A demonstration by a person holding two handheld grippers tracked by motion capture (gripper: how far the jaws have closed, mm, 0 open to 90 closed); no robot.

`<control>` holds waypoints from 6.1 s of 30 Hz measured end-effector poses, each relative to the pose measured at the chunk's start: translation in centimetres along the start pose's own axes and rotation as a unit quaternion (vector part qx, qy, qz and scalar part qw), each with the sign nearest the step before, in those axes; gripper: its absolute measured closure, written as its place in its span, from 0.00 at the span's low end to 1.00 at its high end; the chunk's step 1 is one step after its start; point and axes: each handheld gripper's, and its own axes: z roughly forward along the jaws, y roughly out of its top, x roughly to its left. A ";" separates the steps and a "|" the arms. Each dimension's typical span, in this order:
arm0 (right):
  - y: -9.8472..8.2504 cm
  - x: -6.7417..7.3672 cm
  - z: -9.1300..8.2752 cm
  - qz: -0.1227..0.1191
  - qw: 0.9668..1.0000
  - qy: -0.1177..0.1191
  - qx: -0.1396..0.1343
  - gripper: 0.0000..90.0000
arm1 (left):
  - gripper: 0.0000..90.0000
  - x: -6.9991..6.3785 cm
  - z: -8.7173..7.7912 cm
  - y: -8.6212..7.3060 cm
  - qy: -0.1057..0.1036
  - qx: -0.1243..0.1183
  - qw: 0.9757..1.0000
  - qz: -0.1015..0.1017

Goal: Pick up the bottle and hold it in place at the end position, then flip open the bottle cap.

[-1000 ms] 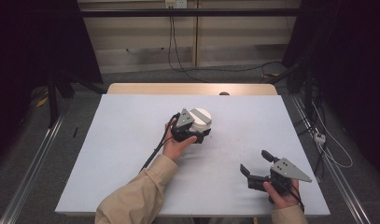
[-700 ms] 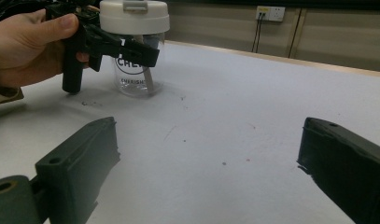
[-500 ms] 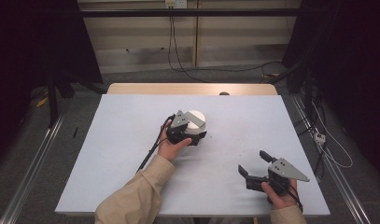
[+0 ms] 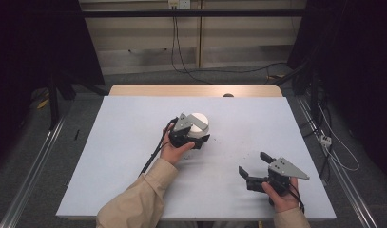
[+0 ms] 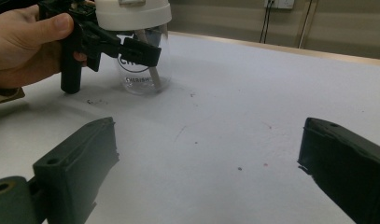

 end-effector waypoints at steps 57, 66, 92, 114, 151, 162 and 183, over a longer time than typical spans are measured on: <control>2.1 0.5 2.6 0.003 1.000 0.014 0.025 0.05 | 0.20 -0.3 -1.1 -0.4 0.014 -0.001 1.000 -0.007; 2.5 1.0 3.5 0.005 0.999 0.021 0.027 0.05 | 0.21 -0.3 -1.1 -0.4 0.014 -0.001 1.000 -0.006; 4.0 1.2 5.3 0.006 0.999 0.021 0.028 0.09 | 0.21 -0.3 -1.1 -0.4 0.013 0.001 1.000 -0.005; 6.4 2.6 8.5 -0.009 0.998 0.031 0.052 0.49 | 0.21 -0.3 -1.1 -0.4 0.012 0.000 1.000 -0.007; 8.3 3.9 11.4 -0.012 0.994 0.080 0.073 1.00 | 0.21 -0.3 -1.1 -0.4 0.013 0.001 1.000 -0.005; 8.8 4.0 11.7 -0.014 0.994 0.080 0.071 1.00 | 0.21 -0.3 -1.1 -0.4 0.013 0.000 1.000 -0.008; 10.3 4.2 11.5 -0.016 0.995 0.084 0.052 1.00 | 0.21 -0.3 -1.1 -0.3 0.013 0.002 1.000 -0.006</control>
